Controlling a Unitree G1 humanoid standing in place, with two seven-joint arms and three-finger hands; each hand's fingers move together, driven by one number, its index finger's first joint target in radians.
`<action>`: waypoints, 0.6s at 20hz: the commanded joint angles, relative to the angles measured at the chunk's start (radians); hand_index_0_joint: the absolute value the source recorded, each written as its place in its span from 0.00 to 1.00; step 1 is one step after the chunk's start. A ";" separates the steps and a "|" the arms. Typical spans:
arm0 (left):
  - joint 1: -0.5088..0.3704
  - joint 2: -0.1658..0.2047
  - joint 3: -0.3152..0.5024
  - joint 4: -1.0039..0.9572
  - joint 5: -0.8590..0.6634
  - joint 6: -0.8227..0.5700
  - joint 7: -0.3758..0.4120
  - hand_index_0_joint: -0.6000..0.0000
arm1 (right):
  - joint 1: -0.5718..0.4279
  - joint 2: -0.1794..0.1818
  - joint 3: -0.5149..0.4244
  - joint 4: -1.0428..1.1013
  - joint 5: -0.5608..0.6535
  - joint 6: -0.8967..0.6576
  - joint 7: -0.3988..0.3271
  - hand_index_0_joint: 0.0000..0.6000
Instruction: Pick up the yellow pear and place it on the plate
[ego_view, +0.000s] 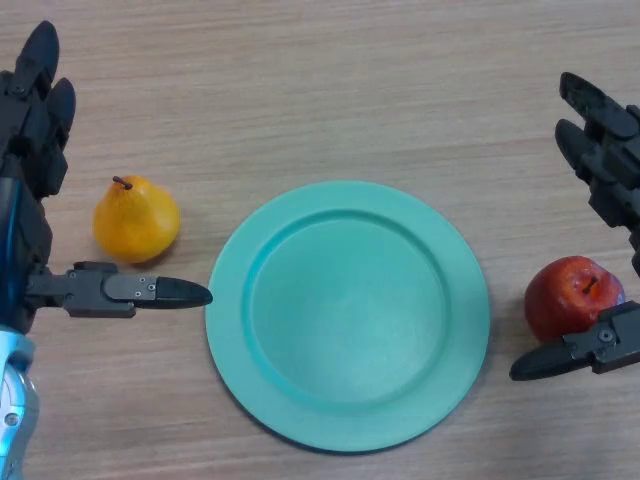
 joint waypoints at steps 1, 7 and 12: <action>-0.030 0.045 0.070 -0.065 -0.014 -0.089 -0.010 1.00 | -0.016 -0.019 -0.055 -0.047 -0.006 -0.139 -0.010 0.00; -0.054 0.061 0.078 0.038 0.049 -0.163 0.012 1.00 | -0.018 -0.021 -0.060 -0.051 -0.021 -0.142 -0.022 0.00; -0.165 0.130 0.098 0.331 0.075 -0.292 0.066 1.00 | 0.000 -0.015 -0.077 -0.051 -0.004 -0.173 -0.032 0.00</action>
